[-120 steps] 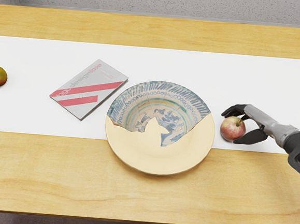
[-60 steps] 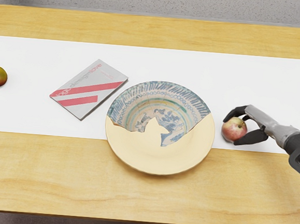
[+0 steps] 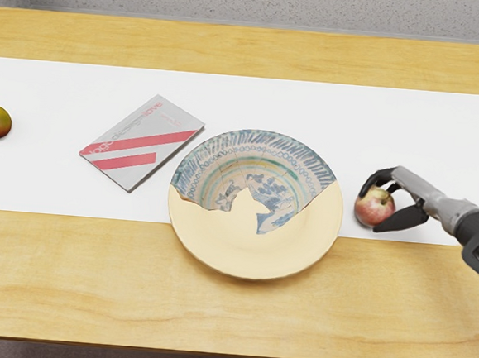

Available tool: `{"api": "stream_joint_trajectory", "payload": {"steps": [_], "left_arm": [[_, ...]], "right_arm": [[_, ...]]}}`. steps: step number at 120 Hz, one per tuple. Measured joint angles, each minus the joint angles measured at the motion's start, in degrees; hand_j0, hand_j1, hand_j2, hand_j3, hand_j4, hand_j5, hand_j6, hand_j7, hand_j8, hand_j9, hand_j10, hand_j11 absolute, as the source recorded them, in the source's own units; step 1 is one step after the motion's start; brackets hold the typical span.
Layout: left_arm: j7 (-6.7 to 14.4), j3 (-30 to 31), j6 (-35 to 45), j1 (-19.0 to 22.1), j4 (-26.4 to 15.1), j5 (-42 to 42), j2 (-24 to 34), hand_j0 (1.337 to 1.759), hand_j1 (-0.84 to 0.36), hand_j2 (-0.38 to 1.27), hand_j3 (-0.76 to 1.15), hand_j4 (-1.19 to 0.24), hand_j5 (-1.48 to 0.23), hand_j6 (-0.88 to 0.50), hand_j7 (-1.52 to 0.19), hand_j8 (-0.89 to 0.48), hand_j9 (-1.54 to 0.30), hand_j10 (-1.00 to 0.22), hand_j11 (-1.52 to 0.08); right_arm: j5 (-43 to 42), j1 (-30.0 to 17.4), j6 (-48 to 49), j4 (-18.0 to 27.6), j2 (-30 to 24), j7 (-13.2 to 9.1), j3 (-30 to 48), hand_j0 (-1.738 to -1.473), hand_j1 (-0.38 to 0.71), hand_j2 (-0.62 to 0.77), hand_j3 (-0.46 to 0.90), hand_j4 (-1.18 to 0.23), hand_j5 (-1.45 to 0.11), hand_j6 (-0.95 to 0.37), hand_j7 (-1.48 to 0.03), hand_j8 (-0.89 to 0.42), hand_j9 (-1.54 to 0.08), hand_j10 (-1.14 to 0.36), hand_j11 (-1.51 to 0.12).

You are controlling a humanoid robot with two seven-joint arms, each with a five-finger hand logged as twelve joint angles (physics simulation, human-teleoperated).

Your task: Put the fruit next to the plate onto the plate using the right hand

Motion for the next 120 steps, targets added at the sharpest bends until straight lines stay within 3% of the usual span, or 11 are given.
{"api": "stream_joint_trajectory", "payload": {"steps": [65,81,120], "left_arm": [[0.0,0.01,0.0,0.0,0.0,0.0,0.0,1.658,0.06,0.05,0.0,-0.25,-0.32,-0.25,-0.32,-0.25,-0.32,-0.25,-0.32],[0.0,0.01,0.0,0.0,0.0,0.0,0.0,1.658,0.06,0.05,0.0,-0.25,-0.32,-0.25,-0.32,-0.25,-0.32,-0.25,-0.32],[0.01,0.02,0.0,0.0,0.0,-0.01,0.0,1.658,0.06,0.05,0.0,-0.25,-0.32,-0.25,-0.32,-0.25,-0.32,-0.25,-0.32]], "right_arm": [[25.19,8.42,21.6,0.06,-10.12,7.48,1.66,-1.657,0.15,0.14,0.0,-0.63,-0.94,-0.3,-0.88,-0.22,-0.9,-0.4,-0.93],[28.56,8.9,25.21,0.03,-8.55,8.22,2.28,-1.657,0.15,0.15,0.0,-0.64,-0.94,-0.3,-0.88,-0.22,-0.9,-0.39,-0.92],[28.45,9.43,26.33,-0.59,1.08,8.0,2.44,-1.658,0.17,0.18,0.0,-0.65,-0.97,-0.28,-0.9,-0.2,-0.92,-0.38,-0.94]]}}
